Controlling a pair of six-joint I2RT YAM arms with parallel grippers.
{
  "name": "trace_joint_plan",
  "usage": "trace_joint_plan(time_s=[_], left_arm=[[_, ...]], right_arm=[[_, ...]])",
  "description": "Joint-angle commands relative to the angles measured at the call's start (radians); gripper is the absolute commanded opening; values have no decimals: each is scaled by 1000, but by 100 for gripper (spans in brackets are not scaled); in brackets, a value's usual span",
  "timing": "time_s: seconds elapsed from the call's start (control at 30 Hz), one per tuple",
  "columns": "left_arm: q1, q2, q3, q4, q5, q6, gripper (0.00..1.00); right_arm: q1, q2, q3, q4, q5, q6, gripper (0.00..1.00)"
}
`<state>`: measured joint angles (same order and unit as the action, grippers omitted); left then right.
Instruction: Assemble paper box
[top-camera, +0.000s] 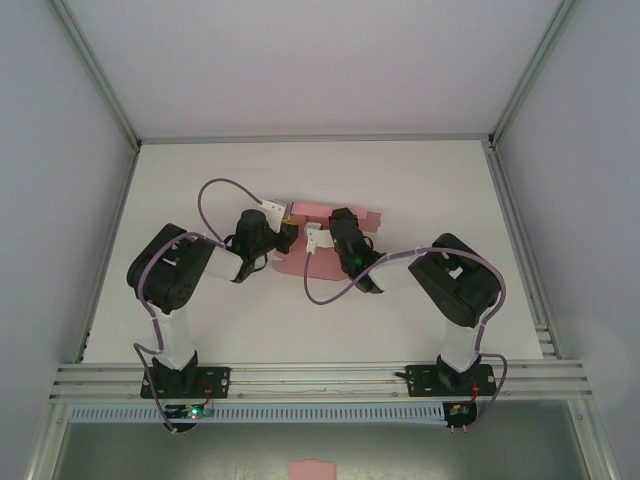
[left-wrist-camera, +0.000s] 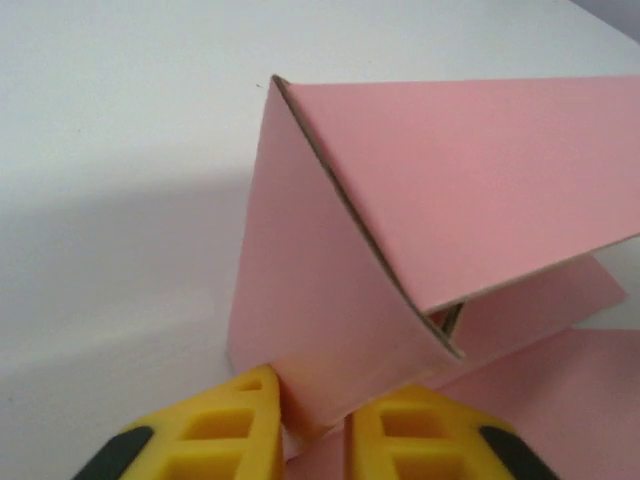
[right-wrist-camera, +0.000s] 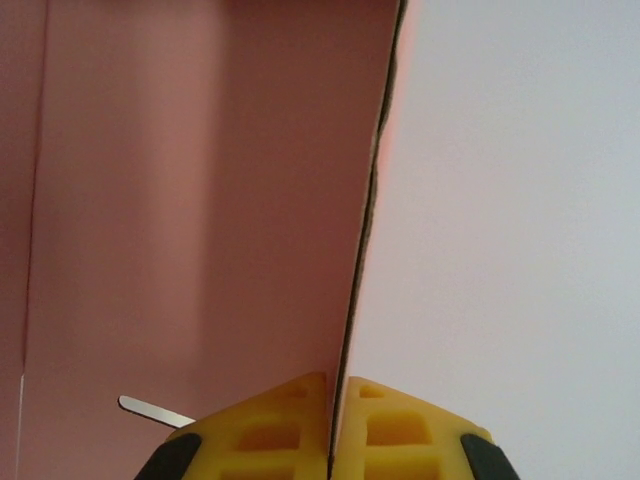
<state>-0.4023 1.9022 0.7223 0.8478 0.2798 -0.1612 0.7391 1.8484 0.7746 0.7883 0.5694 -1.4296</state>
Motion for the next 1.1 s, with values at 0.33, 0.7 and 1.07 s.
trace_joint_plan(time_s=[0.33,0.7,1.07], left_arm=[[-66,31,172,123,-281,-48,0],[-151,68,315,-367,-997,-424,0],[-158,48,276,-247,-857,-299,0]], right_arm=[[32,68,-7,-402,-289,58,0],[28,7,31,-537,-331,193,0],[-16,-74,79,-547,-396,406,8]])
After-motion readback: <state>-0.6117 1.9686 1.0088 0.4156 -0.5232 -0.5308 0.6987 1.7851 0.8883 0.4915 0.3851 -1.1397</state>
